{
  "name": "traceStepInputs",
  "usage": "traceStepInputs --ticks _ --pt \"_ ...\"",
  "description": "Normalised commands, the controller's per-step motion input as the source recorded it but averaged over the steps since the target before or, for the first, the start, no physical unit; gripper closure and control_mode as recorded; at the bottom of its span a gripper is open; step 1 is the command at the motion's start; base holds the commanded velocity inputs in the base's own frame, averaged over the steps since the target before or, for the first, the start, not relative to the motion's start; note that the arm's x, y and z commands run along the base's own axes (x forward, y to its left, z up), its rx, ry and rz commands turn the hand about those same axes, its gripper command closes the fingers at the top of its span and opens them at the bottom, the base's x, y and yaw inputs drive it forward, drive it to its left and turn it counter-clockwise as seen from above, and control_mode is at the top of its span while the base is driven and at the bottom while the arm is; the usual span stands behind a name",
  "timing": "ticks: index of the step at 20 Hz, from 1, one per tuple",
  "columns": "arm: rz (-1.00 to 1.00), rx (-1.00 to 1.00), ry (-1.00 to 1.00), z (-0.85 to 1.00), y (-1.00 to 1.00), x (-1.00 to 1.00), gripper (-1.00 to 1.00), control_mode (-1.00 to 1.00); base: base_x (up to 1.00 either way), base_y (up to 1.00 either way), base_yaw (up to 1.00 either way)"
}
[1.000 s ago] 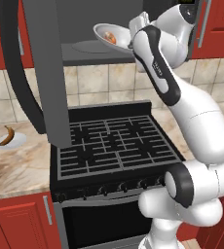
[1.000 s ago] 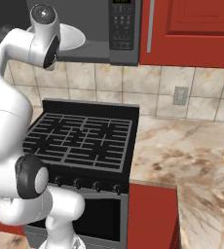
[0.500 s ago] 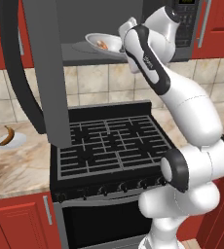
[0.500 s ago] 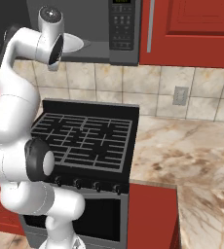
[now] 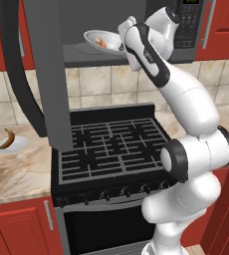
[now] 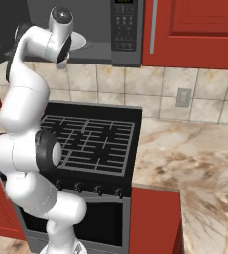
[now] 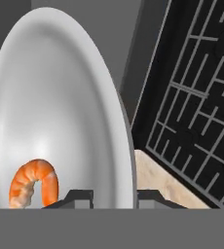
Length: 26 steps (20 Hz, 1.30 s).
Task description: Remove the banana from the bowl and place it on the small plate. Then place the bowl with only the shrimp in the microwave, close the door, and press the start button to microwave the shrimp.
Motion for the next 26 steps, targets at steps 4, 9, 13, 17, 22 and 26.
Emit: traceStepInputs --ticks 4,9,13,17,22,26 --pt "0.00 -0.01 -0.01 0.02 0.09 0.37 1.00 -1.00 0.00 0.00 0.00" --pt "0.00 -0.02 0.00 0.00 0.13 0.45 1.00 -1.00 0.00 0.00 0.00" --pt "0.00 -0.02 0.00 0.01 0.17 0.43 1.00 -1.00 0.00 0.00 0.00" --pt "0.00 -0.03 0.00 0.00 0.11 0.31 1.00 -1.00 0.00 0.00 0.00" --pt "0.00 0.00 0.00 -0.05 0.04 0.10 -1.00 -1.00 0.00 0.00 0.00" --pt "0.00 0.00 -0.03 -0.02 0.08 0.02 -1.00 -1.00 0.00 0.00 0.00"
